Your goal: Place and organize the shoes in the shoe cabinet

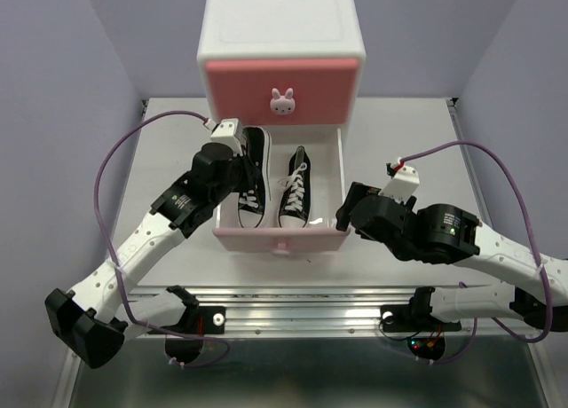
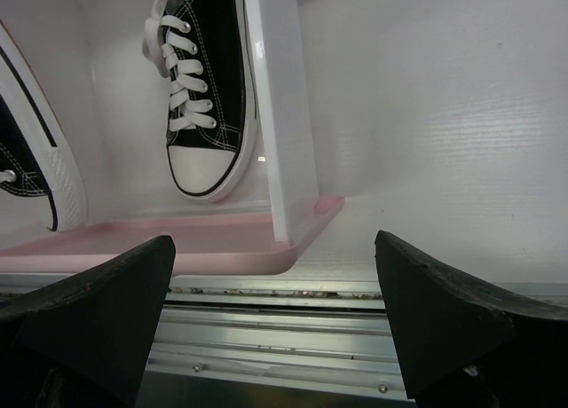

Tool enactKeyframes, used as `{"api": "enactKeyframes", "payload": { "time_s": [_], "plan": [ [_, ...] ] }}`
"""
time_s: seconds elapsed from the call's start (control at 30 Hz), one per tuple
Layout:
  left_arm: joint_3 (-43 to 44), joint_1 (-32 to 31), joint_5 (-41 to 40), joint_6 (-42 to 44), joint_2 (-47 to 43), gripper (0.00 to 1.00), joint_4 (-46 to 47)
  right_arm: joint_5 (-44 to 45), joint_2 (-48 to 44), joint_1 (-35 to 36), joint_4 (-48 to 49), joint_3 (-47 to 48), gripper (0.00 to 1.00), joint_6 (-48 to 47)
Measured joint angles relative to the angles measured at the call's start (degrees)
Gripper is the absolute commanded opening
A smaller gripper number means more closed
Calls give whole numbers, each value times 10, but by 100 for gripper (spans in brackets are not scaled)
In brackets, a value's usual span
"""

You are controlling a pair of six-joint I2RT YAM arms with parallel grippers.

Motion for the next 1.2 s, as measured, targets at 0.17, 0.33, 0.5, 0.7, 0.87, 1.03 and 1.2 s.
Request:
{"api": "enactKeyframes", "payload": {
  "time_s": [0.17,0.33,0.5,0.7,0.87,1.03,1.2],
  "plan": [
    [-12,-4,-3,23,36,0,24,0,0,0,0,-1,100,2],
    [-17,-4,-4,45,87,0,53,0,0,0,0,-8,100,4],
    [-23,-4,-20,35,125,0,71,0,0,0,0,-9,100,6],
    [-26,-5,-58,15,136,0,96,1,0,0,0,-10,100,6],
    [-26,-6,-66,12,167,0,118,4,0,0,-1,-18,100,6],
    [-26,-9,-67,11,181,0,118,9,0,0,0,-18,100,6],
    [-26,-14,-65,12,189,0,130,16,0,0,0,-18,100,7]
  ]
}}
